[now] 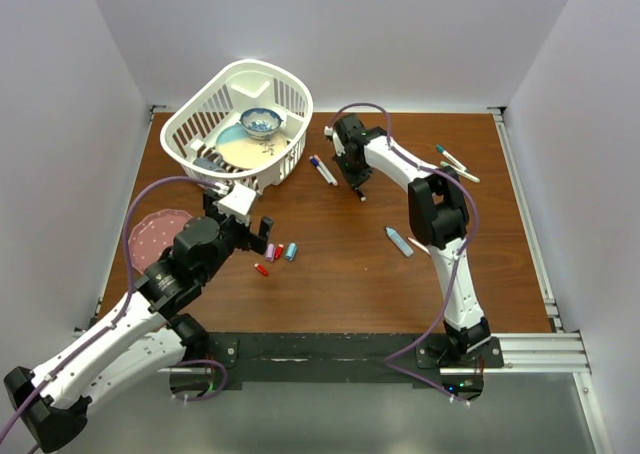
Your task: Open the pen caps
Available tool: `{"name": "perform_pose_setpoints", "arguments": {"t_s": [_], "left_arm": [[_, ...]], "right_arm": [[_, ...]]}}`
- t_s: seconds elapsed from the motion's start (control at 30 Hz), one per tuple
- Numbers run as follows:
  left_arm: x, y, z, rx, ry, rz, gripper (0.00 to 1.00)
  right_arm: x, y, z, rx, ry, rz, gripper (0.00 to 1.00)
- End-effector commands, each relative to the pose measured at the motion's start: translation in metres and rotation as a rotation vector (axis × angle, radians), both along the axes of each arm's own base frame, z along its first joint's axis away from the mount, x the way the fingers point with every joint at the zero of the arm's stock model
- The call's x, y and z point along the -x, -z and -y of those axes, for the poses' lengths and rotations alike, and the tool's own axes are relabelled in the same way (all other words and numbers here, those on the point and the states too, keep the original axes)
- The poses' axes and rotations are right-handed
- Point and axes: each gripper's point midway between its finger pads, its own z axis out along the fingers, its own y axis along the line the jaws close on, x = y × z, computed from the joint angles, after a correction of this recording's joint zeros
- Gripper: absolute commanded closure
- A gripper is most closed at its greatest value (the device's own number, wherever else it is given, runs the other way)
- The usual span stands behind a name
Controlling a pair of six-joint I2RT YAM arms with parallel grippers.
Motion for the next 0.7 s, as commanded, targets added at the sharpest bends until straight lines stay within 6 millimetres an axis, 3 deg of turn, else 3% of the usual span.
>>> {"name": "perform_pose_setpoints", "arguments": {"t_s": [0.0, 0.1, 0.13, 0.17, 0.2, 0.23, 0.27, 0.33, 0.37, 0.4, 0.43, 0.47, 0.5, 0.53, 0.57, 0.6, 0.63, 0.67], "left_arm": [[0.002, -0.014, 0.012, 0.052, 0.078, 0.042, 0.0], [0.004, -0.014, 0.024, 0.118, 0.144, 0.012, 0.0], [0.003, -0.018, 0.028, 0.147, 0.155, 0.009, 0.0], [0.007, -0.019, 0.038, 0.21, 0.194, -0.029, 0.0], [0.007, -0.016, 0.047, 0.24, 0.215, -0.066, 0.0], [0.005, -0.023, 0.055, 0.299, 0.229, -0.071, 0.0], [0.008, -0.019, 0.069, 0.398, 0.253, -0.144, 0.0], [0.007, -0.028, 0.089, 0.541, 0.309, -0.147, 0.0], [0.013, -0.029, 0.1, 0.649, 0.341, -0.211, 0.0], [0.01, -0.022, 0.109, 0.693, 0.352, -0.25, 0.01], [0.012, -0.035, 0.12, 0.76, 0.404, -0.221, 0.01], [0.008, -0.027, 0.131, 0.793, 0.405, -0.278, 0.01], [0.01, -0.04, 0.145, 0.809, 0.437, -0.272, 0.01], [0.008, -0.041, 0.154, 0.8, 0.436, -0.282, 0.01], [-0.002, -0.029, 0.164, 0.769, 0.398, -0.305, 0.0], [-0.004, -0.041, 0.176, 0.764, 0.406, -0.3, 0.0], [-0.009, -0.04, 0.182, 0.751, 0.391, -0.297, 0.0], [-0.016, -0.027, 0.191, 0.729, 0.371, -0.33, 0.0]], "right_arm": [[0.0, -0.018, 0.012, -0.003, 0.043, 0.045, 1.0], [0.007, -0.034, 0.01, -0.112, 0.044, 0.036, 1.0], [0.007, -0.066, 0.011, -0.164, 0.042, 0.089, 1.0], [0.017, -0.066, 0.007, -0.251, 0.048, 0.056, 1.0], [0.023, -0.08, 0.006, -0.313, 0.063, 0.065, 1.0], [0.031, -0.114, 0.005, -0.396, 0.055, 0.111, 1.0], [0.044, -0.114, 0.005, -0.496, 0.042, 0.09, 1.0], [0.061, -0.134, 0.004, -0.653, 0.061, 0.088, 1.0], [0.071, -0.15, 0.017, -0.736, 0.074, 0.151, 1.0], [0.085, -0.16, 0.012, -0.845, 0.065, 0.125, 1.0], [0.094, -0.171, 0.015, -0.897, 0.062, 0.154, 1.0], [0.102, -0.182, 0.025, -0.957, 0.052, 0.24, 1.0], [0.113, -0.193, 0.025, -1.027, 0.063, 0.24, 1.0], [0.121, -0.19, 0.027, -1.064, 0.039, 0.287, 1.0], [0.13, -0.21, 0.035, -1.085, 0.043, 0.357, 1.0], [0.128, -0.212, 0.044, -1.098, 0.131, 0.385, 1.0], [0.134, -0.204, 0.048, -1.11, 0.151, 0.395, 1.0], [0.14, -0.212, 0.048, -1.126, 0.133, 0.416, 1.0]]}}
